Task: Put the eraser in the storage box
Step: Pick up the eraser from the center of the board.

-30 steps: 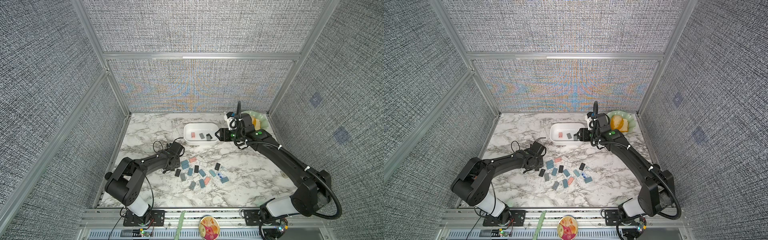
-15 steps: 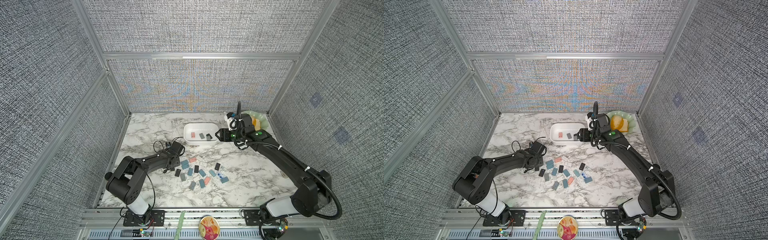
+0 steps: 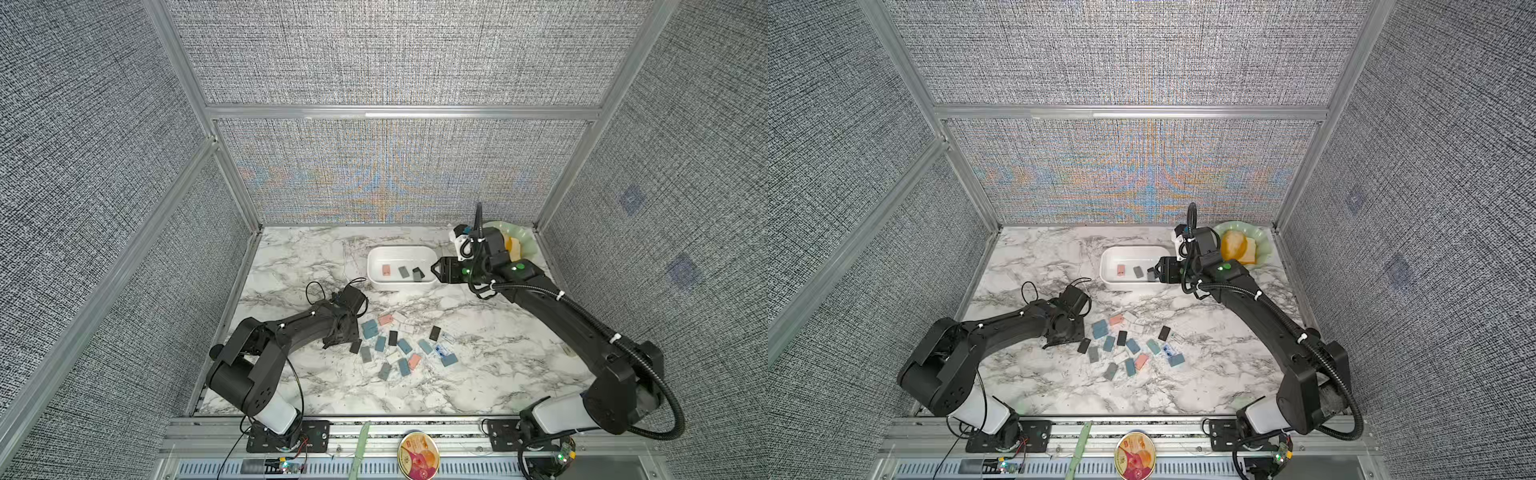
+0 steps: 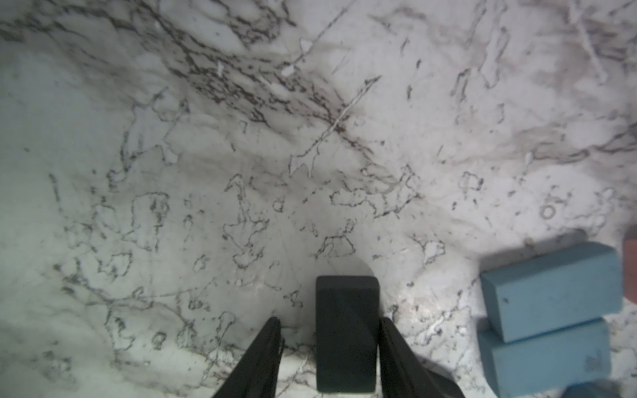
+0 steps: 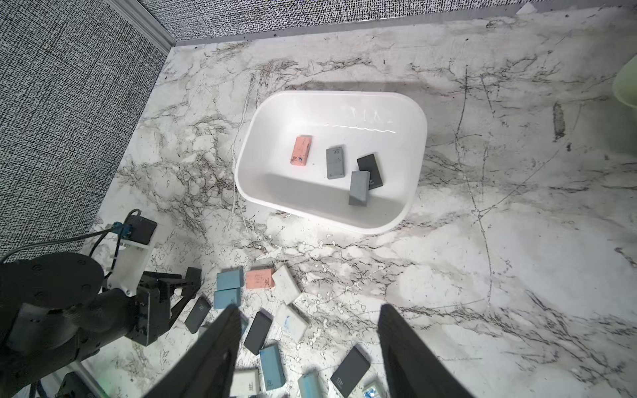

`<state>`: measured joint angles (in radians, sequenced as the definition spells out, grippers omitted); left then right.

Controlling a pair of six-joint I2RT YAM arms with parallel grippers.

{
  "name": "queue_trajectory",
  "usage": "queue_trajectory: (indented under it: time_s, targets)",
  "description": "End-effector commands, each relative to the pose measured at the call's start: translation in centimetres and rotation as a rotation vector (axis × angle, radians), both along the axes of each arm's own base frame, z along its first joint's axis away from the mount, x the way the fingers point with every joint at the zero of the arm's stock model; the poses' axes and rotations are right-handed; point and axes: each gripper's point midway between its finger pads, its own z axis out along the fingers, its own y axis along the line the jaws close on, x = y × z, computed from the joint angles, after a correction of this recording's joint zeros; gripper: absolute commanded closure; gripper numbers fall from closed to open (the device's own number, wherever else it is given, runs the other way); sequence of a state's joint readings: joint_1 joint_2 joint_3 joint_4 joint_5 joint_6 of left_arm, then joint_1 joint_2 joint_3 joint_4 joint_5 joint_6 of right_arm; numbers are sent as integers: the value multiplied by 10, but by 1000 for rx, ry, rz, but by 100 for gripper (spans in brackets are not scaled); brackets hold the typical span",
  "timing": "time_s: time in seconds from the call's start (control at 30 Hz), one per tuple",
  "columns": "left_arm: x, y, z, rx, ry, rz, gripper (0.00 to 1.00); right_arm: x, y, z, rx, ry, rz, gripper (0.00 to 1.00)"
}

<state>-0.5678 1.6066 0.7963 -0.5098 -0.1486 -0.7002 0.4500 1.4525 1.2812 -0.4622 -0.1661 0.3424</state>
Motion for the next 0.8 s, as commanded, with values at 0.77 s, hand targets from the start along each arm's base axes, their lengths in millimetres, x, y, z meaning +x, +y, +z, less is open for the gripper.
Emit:
queue_trajectory:
  time_s: [0.77]
  targets:
    - [-31, -5, 4, -26, 158, 25, 74, -1, -8, -1, -24, -9, -29, 34]
